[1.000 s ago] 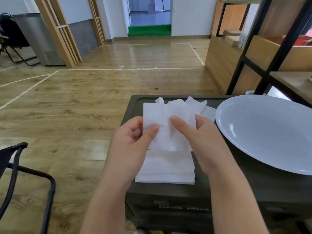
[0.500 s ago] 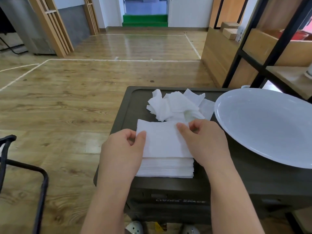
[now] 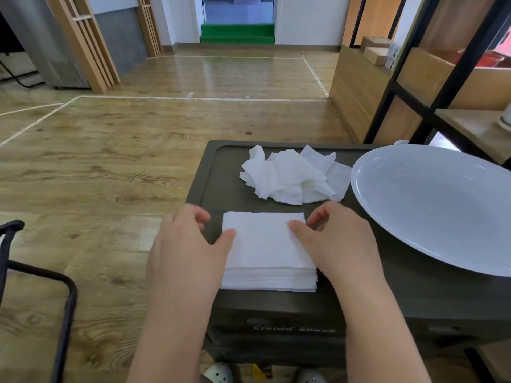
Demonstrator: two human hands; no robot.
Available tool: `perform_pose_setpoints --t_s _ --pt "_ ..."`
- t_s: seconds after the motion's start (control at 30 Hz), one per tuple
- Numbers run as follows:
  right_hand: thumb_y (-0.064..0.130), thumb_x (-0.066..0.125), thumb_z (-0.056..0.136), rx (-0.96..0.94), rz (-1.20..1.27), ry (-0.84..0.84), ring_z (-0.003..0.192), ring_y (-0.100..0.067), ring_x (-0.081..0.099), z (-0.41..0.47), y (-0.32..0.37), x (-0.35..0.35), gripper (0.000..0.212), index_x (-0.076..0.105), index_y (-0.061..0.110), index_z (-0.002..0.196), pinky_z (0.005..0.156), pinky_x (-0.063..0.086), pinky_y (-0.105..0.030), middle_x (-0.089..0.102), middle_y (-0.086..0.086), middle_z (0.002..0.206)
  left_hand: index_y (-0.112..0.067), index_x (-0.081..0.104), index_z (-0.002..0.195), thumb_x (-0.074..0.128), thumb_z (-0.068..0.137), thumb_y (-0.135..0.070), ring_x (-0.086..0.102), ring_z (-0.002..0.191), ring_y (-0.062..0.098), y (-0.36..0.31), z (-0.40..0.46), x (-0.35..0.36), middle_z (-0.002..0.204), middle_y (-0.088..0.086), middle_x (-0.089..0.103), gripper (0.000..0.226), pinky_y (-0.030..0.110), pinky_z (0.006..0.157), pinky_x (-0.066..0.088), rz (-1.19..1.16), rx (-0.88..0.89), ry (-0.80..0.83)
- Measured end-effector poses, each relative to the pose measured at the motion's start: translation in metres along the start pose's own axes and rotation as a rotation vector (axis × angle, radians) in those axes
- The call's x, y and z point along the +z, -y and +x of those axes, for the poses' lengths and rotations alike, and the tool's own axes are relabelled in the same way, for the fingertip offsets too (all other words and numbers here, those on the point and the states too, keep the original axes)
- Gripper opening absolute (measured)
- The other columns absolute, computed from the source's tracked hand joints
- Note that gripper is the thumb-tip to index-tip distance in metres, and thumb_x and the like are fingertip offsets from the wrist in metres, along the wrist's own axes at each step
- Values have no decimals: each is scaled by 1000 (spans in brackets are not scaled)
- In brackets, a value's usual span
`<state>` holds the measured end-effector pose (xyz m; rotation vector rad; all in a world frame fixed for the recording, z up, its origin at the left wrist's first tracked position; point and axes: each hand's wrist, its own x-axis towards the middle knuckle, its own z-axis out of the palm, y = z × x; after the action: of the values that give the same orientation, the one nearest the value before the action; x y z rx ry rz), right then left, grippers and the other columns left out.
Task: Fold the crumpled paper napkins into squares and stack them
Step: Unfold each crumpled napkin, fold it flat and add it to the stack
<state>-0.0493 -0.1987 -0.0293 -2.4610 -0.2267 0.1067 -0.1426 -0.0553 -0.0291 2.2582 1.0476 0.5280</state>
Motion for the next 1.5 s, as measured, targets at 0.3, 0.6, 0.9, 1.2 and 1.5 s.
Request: perform_pose_setpoints --t_s 0.3,0.6,0.9,1.2,1.5 --pt "34 54 92 -206 41 -99 81 -5 51 -7 17 21 11 56 30 102 64 39 -17 55 11 93 -26 61 114 53 91 -33 46 102 9 -5 -3 28 113 -12 55 25 19 79 31 42 362 -11" --pt "39 53 91 -95 60 49 76 -9 50 4 5 26 11 53 29 97 61 40 -20 50 7 92 -31 61 117 50 92 -36 37 104 4 6 -5 37 108 -21 46 28 16 81 26 13 281 23" --pt "33 57 91 -112 253 -32 72 0 53 8 6 10 7 58 30 85 58 35 -8 55 17 77 -13 68 86 40 96 -30 58 70 21 -14 34 15 74 -1 64 34 37 62 48 67 255 52" --pt "33 57 92 -112 408 -84 73 4 54 6 5 -3 3 57 31 89 57 33 -5 57 18 81 -10 40 62 44 90 -53 49 62 25 -63 92 52 67 8 54 51 27 44 23 283 112 189" --pt "34 57 92 -68 422 -110 72 4 52 12 -5 -6 3 56 32 91 56 31 -6 52 22 78 -13 64 85 60 88 -22 55 72 20 -62 73 29 76 -3 60 11 27 59 36 77 280 -81"
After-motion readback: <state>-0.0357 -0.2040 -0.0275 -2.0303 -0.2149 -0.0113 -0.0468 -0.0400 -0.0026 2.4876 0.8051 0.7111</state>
